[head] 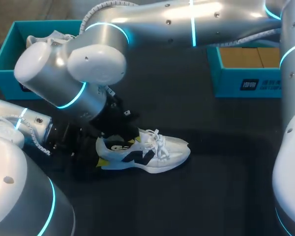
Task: Take the shoe out of the shoebox, open the shoe tongue, remove and reinsert the insole, then place the shoe into the shoebox
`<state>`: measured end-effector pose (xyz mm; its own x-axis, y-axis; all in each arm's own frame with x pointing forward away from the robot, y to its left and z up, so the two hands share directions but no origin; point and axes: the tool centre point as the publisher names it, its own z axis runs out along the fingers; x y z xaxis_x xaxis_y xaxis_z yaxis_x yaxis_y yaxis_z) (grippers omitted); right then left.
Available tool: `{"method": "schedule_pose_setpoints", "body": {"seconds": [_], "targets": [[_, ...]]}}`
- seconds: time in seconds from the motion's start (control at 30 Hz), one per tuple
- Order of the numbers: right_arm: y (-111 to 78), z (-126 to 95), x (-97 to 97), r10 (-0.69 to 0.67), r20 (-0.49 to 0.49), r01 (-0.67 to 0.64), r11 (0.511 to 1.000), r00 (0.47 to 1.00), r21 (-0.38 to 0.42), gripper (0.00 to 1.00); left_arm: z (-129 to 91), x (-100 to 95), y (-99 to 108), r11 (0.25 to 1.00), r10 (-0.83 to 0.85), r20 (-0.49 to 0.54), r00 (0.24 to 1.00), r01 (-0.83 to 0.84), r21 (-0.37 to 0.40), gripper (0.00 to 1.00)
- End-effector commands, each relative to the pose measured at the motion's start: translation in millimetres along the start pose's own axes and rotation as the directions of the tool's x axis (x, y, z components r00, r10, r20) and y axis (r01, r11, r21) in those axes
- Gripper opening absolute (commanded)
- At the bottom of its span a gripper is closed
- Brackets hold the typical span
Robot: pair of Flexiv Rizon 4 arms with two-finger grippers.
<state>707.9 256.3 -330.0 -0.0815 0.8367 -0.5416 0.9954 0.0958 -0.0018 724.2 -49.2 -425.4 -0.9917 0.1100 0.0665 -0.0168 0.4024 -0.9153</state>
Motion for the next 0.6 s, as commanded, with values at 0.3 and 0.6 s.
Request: {"method": "schedule_pose_setpoints", "body": {"seconds": [0.3,0.6], "targets": [[-5.3,3,-22.5,0.513,-0.157,-0.522,0.852,0.844,-0.022,0.0,5,-3.1,5,1.0,-0.001,0.001,1.0,0.001,-0.003,0.0],[-4.2,10,-34.2,0.496,-0.254,-0.499,0.865,0.83,0.059,0.0,5,-3.1,5,1.0,-0.001,0.001,1.0,0.001,-0.003,0.0]]}}
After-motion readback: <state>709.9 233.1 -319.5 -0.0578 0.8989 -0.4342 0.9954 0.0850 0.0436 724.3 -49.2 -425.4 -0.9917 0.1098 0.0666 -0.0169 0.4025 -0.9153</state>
